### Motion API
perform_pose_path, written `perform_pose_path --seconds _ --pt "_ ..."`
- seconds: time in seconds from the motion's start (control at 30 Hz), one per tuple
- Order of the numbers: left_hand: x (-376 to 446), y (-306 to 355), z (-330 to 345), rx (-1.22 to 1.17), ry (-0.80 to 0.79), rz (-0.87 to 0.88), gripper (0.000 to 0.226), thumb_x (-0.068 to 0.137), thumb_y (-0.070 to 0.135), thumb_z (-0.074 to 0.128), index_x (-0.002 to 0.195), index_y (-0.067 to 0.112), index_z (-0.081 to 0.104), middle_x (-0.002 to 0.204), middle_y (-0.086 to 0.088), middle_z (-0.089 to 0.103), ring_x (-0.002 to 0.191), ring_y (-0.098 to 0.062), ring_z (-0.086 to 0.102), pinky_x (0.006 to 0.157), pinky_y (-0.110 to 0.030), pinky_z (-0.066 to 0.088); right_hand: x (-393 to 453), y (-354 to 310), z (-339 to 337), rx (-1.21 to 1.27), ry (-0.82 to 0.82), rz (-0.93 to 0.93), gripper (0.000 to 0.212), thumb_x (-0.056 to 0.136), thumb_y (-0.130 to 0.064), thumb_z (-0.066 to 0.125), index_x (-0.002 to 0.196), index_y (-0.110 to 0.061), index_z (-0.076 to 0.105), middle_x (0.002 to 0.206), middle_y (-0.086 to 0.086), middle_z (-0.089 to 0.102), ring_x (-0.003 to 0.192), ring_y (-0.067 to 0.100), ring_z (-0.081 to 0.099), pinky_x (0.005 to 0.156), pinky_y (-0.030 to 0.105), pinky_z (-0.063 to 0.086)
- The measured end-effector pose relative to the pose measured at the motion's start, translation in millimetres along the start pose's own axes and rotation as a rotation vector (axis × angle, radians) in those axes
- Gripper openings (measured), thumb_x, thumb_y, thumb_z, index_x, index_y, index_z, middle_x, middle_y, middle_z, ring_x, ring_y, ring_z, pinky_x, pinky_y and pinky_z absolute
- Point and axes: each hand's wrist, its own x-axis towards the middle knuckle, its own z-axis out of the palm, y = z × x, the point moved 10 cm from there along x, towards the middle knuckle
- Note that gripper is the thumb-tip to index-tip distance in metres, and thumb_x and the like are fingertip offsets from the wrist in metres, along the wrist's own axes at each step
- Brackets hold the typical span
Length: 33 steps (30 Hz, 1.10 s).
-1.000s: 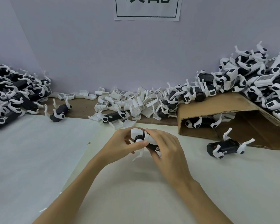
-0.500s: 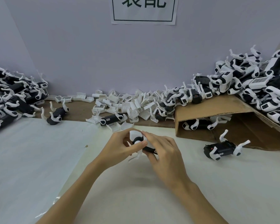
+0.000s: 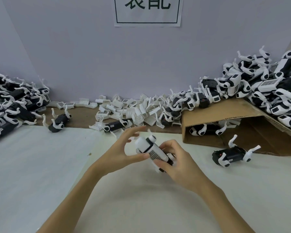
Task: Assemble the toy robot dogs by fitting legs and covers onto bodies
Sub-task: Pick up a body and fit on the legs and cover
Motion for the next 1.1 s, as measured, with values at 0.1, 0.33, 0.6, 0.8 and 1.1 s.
perform_pose_path --seconds 0.1,0.33,0.6,0.8,1.1 --pt "1.8 -2.2 -1.0 0.017 0.069 0.018 0.055 0.082 0.052 0.088 0.132 0.044 0.066 0.139 0.025 0.061 0.135 -0.001 0.053 0.107 -0.025 0.036 0.1 -11.5 -0.7 -0.157 0.134 -0.131 0.041 0.087 -0.034 0.084 0.119 -0.035 0.058 0.11 -0.02 0.069 0.112 0.005 0.061 0.091 0.018 0.046" --pt "-3.4 8.3 -1.2 0.089 0.152 0.106 0.04 0.088 0.054 0.083 0.122 0.039 0.069 0.137 0.029 0.057 0.138 -0.002 0.047 0.118 -0.042 0.032 -1.7 -26.7 -2.9 -0.347 0.192 -0.243 0.035 0.094 -0.056 0.064 0.121 -0.033 0.065 0.105 -0.023 0.066 0.101 0.002 0.057 0.111 0.043 0.034" --pt "-5.7 -9.5 -7.8 -0.046 0.269 -0.118 0.034 0.068 0.074 0.086 0.089 0.05 0.074 0.108 0.024 0.061 0.132 -0.012 0.042 0.097 -0.025 0.039 -4.2 -27.2 10.6 -0.446 0.148 -0.213 0.058 0.09 -0.064 0.065 0.14 -0.04 0.047 0.132 -0.031 0.048 0.126 -0.01 0.039 0.12 0.032 0.013" --pt "-11.2 11.9 -9.7 0.24 0.501 -0.036 0.053 0.078 0.092 0.057 0.086 0.042 0.071 0.089 0.019 0.065 0.108 0.002 0.049 0.099 -0.035 0.035 -5.8 -34.4 8.0 -0.483 0.309 -0.237 0.047 0.089 -0.026 0.082 0.129 -0.025 0.057 0.125 -0.018 0.062 0.119 0.003 0.054 0.115 0.049 0.033" --pt "-6.0 17.1 -0.7 0.142 0.315 0.08 0.067 0.069 0.081 0.078 0.123 0.042 0.067 0.11 0.021 0.071 0.117 -0.005 0.061 0.106 -0.039 0.044 -2.6 -15.0 14.0 -0.333 0.129 -0.154 0.049 0.111 -0.028 0.048 0.157 -0.021 0.033 0.139 -0.011 0.056 0.127 0.0 0.048 0.125 0.048 0.021"
